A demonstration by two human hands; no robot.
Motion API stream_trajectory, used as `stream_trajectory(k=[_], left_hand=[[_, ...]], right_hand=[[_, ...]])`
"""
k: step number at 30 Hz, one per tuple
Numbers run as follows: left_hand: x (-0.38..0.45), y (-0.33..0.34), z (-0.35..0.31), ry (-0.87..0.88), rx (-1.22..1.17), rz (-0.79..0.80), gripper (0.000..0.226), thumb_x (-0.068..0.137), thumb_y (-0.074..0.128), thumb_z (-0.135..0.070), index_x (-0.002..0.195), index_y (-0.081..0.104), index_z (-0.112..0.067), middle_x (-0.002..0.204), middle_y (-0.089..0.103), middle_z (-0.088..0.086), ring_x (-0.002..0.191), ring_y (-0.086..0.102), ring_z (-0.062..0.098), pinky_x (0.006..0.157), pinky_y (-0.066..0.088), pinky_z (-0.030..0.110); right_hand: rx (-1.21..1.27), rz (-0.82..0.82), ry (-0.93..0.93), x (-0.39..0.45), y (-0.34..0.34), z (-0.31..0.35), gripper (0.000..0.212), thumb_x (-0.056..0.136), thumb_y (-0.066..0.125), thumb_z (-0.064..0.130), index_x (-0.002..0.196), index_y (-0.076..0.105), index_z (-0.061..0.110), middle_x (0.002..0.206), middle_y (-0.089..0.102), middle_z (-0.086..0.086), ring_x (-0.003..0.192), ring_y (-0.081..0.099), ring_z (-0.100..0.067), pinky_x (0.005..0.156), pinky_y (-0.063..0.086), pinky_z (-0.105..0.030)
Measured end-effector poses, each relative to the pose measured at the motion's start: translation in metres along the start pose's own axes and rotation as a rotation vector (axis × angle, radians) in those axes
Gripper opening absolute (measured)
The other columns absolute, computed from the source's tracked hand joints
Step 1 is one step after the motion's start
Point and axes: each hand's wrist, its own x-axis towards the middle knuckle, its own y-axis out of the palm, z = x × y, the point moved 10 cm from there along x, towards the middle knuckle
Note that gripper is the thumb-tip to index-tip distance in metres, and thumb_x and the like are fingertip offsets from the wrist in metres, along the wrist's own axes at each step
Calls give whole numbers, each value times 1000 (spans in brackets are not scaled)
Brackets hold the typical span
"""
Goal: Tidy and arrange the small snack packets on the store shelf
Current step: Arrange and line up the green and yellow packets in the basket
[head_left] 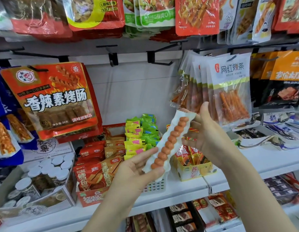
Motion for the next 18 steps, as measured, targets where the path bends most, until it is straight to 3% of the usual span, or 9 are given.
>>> stream_trajectory(k=[3, 5, 6, 8, 11, 14, 18], left_hand=[[-1, -2, -12, 157, 182, -63, 55, 73, 83, -3, 113, 73, -38, 121, 70, -14, 113, 64, 9, 82, 59, 35], [-2, -2, -14, 198, 226, -81, 58, 73, 84, -3, 114, 72, -42, 120, 70, -13, 97, 62, 16, 85, 58, 48], [-3, -1, -15, 214, 228, -76, 59, 73, 84, -3, 114, 71, -43, 118, 70, -12, 88, 62, 16, 81, 57, 39], [-2, -1, -15, 219, 227, -62, 61, 70, 86, -5, 114, 70, -44, 116, 71, -13, 78, 65, 12, 69, 60, 36], [-1, 0, -13, 175, 221, -53, 64, 61, 90, -22, 117, 69, -44, 119, 70, -10, 87, 53, 21, 85, 50, 65], [-1, 2, -14, 162, 182, -37, 69, 55, 89, -30, 119, 68, -44, 121, 70, -9, 90, 49, 23, 90, 47, 67], [-1, 3, -13, 167, 178, -5, 70, 57, 89, -23, 120, 67, -44, 121, 70, -12, 89, 51, 24, 89, 49, 65]], right_hand=[[-89, -28, -132, -2, -4, 11, 34, 94, 57, 42, 96, 75, 13, 96, 75, -12, 92, 72, -25, 71, 59, -28], [-80, -71, -179, -4, -9, 14, 26, 94, 61, 30, 93, 75, 8, 91, 75, -13, 87, 73, -22, 68, 58, -24], [-65, -88, -184, -4, -11, 14, 25, 93, 63, 28, 92, 76, 7, 90, 75, -13, 84, 73, -21, 67, 57, -23], [-47, -126, -187, -4, -14, 14, 22, 91, 65, 26, 91, 76, 7, 88, 76, -12, 81, 73, -20, 66, 57, -23], [-25, -186, -205, -5, -18, 15, 20, 89, 68, 23, 93, 76, 6, 88, 76, -11, 81, 74, -19, 66, 58, -23], [-9, -224, -211, -6, -23, 17, 20, 89, 68, 23, 94, 76, 5, 89, 76, -11, 81, 74, -19, 66, 58, -23], [-28, -234, -208, -6, -26, 16, 19, 88, 69, 24, 91, 78, 7, 90, 76, -11, 83, 73, -19, 67, 58, -25]])
